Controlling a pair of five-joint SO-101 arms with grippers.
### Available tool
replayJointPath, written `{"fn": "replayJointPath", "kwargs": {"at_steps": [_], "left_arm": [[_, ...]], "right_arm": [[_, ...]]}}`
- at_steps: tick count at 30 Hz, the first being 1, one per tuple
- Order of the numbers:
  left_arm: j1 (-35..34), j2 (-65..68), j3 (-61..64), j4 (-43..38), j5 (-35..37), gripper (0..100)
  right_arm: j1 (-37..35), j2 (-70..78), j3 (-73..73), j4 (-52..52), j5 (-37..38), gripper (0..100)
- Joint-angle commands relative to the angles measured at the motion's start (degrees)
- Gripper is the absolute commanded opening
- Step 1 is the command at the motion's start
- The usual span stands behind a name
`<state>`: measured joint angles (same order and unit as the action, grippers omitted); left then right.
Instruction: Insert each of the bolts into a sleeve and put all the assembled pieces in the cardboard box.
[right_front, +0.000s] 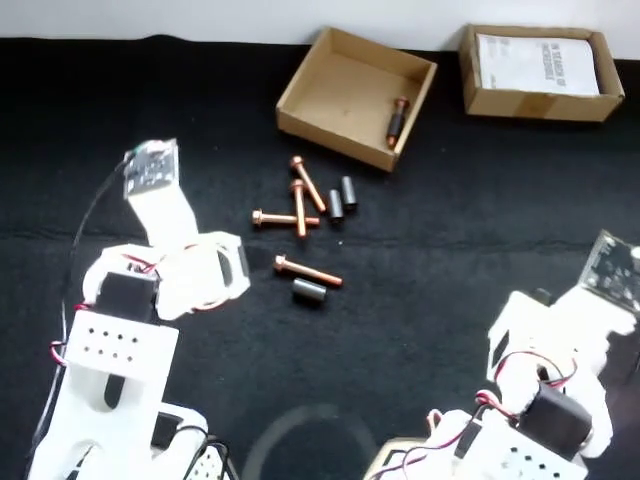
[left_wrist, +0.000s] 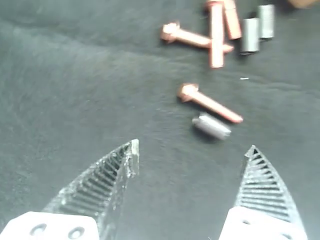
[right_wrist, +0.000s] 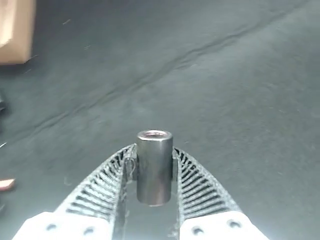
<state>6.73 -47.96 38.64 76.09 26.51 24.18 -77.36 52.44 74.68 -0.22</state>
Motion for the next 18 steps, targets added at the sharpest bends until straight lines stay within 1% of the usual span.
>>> {"fn": "replayJointPath", "kwargs": {"at_steps": [1,5,8,11,14,18], "left_arm": [[4.00,0.22,-6.37,1.58,0.00,33],[6.20,4.00,-11.30,3.25,0.35,33],[6.55,10.42,-19.21,8.35,0.44,33],[6.55,18.77,-27.65,12.04,0.44,33],[6.55,27.38,-35.03,13.80,0.44,33],[6.55,37.41,-42.95,14.24,0.53,33]], "right_arm": [[5.23,-4.18,5.23,-6.20,-0.09,0.6],[11.47,-9.36,11.56,-12.18,0.70,0.6],[18.51,-14.64,17.80,-17.45,6.33,0.6],[24.40,-20.88,25.19,-22.55,10.37,0.6],[28.26,-27.74,31.96,-25.63,13.19,0.6],[31.60,-27.12,34.95,-26.24,13.27,0.6]]}}
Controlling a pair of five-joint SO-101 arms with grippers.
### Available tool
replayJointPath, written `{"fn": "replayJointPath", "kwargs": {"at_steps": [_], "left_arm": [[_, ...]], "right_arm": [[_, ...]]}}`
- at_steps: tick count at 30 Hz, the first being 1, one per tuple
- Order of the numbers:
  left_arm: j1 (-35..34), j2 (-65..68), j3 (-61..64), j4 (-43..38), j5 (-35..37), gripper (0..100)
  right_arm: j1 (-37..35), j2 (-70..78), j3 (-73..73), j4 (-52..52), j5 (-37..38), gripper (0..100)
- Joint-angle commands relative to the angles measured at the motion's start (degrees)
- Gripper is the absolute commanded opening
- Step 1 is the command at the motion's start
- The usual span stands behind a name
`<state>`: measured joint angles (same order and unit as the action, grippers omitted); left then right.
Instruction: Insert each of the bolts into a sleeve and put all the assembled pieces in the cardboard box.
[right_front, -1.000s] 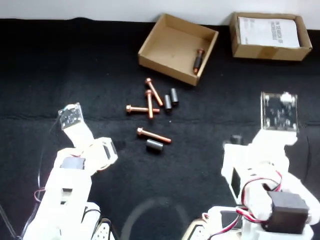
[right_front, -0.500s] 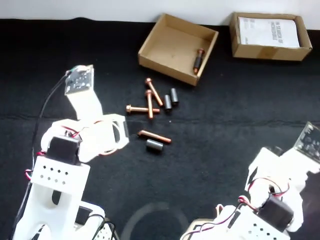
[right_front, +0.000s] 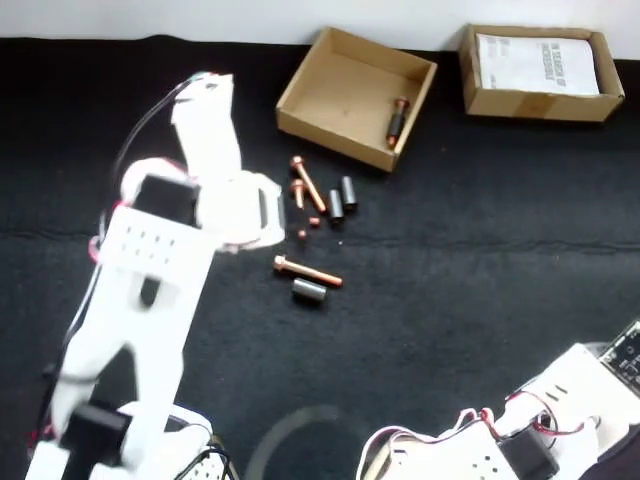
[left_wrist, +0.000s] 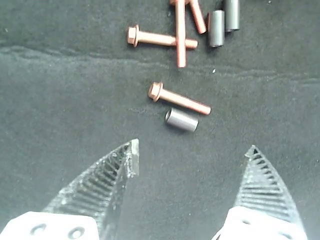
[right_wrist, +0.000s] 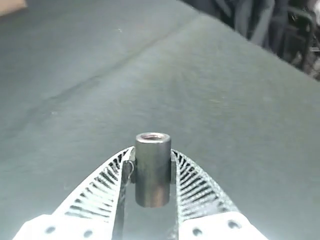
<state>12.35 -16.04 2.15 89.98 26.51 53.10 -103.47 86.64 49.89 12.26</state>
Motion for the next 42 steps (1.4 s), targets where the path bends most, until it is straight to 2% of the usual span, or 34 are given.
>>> {"fn": "replayJointPath", "kwargs": {"at_steps": [1,11,20,23,28,31,35,38,42], "left_arm": [[0.92,7.78,-8.22,0.35,0.53,33],[0.57,32.57,-23.78,-0.18,0.00,33],[0.40,56.48,-47.16,-0.09,-0.18,33],[0.31,63.52,-54.02,-0.09,-3.16,33],[-2.86,74.59,-65.98,-0.62,-4.13,33],[-4.62,79.08,-73.63,0.44,-4.13,33],[-5.23,80.92,-81.89,7.03,-5.89,33],[-5.14,80.75,-85.23,10.29,-6.68,33],[-5.23,80.66,-87.16,10.73,-6.77,33]], "right_arm": [[3.21,-1.10,0.92,-1.45,0.79,0.6],[4.35,-1.54,3.12,-1.36,0.70,0.6],[5.32,-1.54,3.12,-1.36,0.70,0.6],[5.32,-1.54,3.12,-1.36,0.70,0.6],[5.41,-1.54,3.12,-1.36,0.70,0.6],[5.14,-1.54,3.21,-1.36,0.70,0.6],[4.88,-1.54,4.35,-1.45,0.70,0.6],[4.88,-1.54,6.11,-1.45,0.79,0.6],[4.88,-1.54,6.99,-1.45,0.88,0.6]]}}
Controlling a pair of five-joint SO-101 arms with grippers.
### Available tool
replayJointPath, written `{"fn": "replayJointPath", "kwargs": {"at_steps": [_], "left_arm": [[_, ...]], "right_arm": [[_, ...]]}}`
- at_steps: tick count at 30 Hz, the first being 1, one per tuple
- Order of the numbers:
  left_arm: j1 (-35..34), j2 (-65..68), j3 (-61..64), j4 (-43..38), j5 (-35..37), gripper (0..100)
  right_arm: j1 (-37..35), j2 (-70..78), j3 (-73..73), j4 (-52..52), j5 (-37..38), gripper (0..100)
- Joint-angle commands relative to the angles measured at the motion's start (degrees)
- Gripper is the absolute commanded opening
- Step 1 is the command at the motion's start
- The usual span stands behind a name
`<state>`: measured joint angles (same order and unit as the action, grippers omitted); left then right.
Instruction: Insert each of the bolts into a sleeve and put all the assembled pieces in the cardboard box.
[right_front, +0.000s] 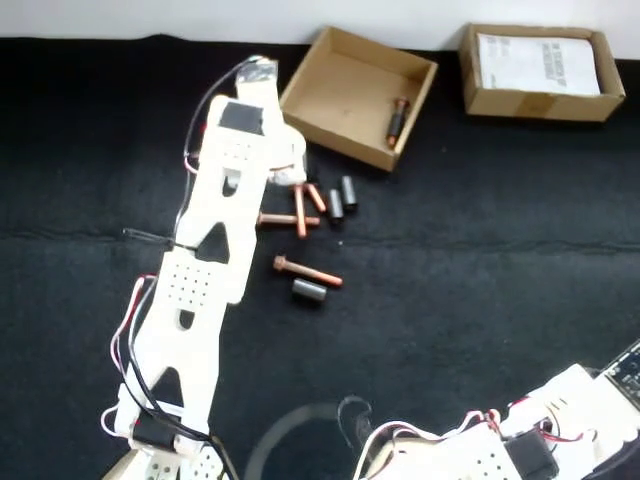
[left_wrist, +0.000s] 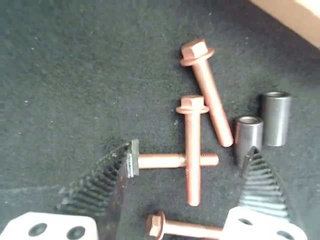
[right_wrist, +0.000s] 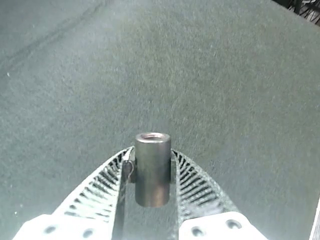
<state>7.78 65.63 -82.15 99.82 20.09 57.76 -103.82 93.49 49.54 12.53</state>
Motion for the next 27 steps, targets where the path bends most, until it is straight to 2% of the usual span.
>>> {"fn": "replayJointPath", "kwargs": {"at_steps": [1,9,14,16,27], "left_arm": [[-0.66,-1.01,-2.77,0.97,-0.44,33],[-0.31,-0.66,-2.42,1.05,-0.44,31],[-0.13,-0.66,-2.59,0.79,-0.62,14],[0.40,-0.57,-2.42,0.70,-2.02,11],[5.14,-0.66,0.75,0.97,-3.87,17]], "right_arm": [[0.22,-1.19,0.13,-1.10,0.53,0.6],[0.22,-1.19,0.04,-1.19,0.44,0.6],[0.22,-1.19,0.04,-1.19,0.44,0.6],[0.13,-1.19,0.04,-1.19,0.44,0.6],[-2.59,-1.19,0.04,-1.19,0.44,0.6]]}}
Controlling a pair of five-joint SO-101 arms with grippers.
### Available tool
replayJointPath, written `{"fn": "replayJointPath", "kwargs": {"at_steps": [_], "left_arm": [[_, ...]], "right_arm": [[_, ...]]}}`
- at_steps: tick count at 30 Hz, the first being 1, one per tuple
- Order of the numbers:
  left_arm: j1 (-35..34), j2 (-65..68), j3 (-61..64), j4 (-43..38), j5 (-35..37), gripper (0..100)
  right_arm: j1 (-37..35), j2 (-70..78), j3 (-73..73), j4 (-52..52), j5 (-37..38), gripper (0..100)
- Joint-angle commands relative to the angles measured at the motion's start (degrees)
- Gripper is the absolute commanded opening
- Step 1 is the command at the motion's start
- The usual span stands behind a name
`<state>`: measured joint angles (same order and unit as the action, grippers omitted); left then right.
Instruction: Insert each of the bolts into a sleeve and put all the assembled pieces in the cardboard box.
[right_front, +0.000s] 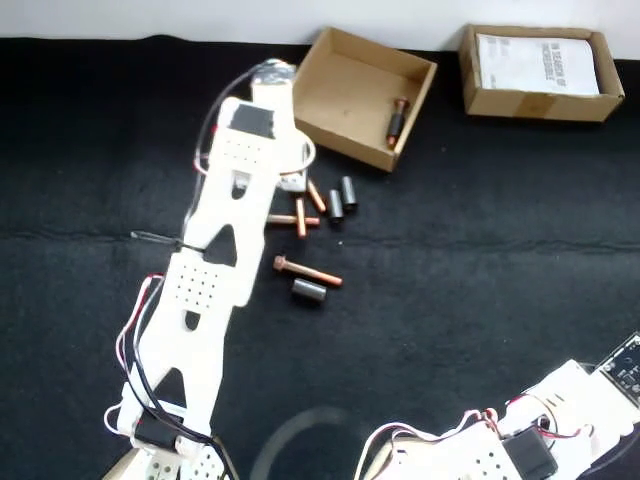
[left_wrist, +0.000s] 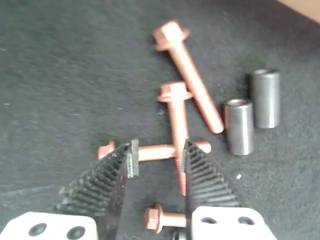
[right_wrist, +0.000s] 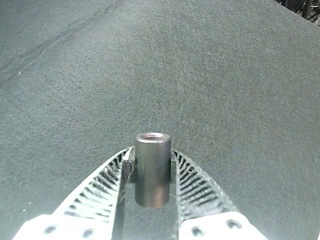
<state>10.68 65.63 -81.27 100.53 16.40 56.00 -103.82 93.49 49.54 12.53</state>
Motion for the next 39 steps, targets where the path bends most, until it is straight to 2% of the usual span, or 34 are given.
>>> {"fn": "replayJointPath", "kwargs": {"at_steps": [1,7,10,18,28,30,33,39], "left_arm": [[2.77,-0.57,-0.13,0.26,-0.09,17],[3.82,0.48,2.77,-1.23,-0.44,17],[2.24,3.03,3.56,-3.87,-0.44,17],[-0.04,4.70,3.47,-4.31,-0.53,17],[0.22,4.88,3.91,-11.96,-0.53,17],[0.31,4.88,4.00,-14.07,-0.53,15],[0.40,6.37,3.56,-15.91,-0.53,1],[0.31,7.08,3.47,-15.82,-0.53,1]], "right_arm": [[-0.84,-1.19,0.04,-1.19,0.44,0.6],[-0.40,-1.19,0.13,-4.18,0.44,0.6],[-0.40,-1.19,0.13,-5.49,0.44,0.6],[-0.92,-1.19,0.13,-5.49,0.44,0.6],[-3.21,-1.19,0.13,-5.32,0.44,0.6],[-3.30,-1.19,0.13,-5.32,0.44,0.6],[-3.38,-1.19,0.13,-5.41,0.44,0.6],[-3.47,-1.19,0.04,-5.41,0.44,0.6]]}}
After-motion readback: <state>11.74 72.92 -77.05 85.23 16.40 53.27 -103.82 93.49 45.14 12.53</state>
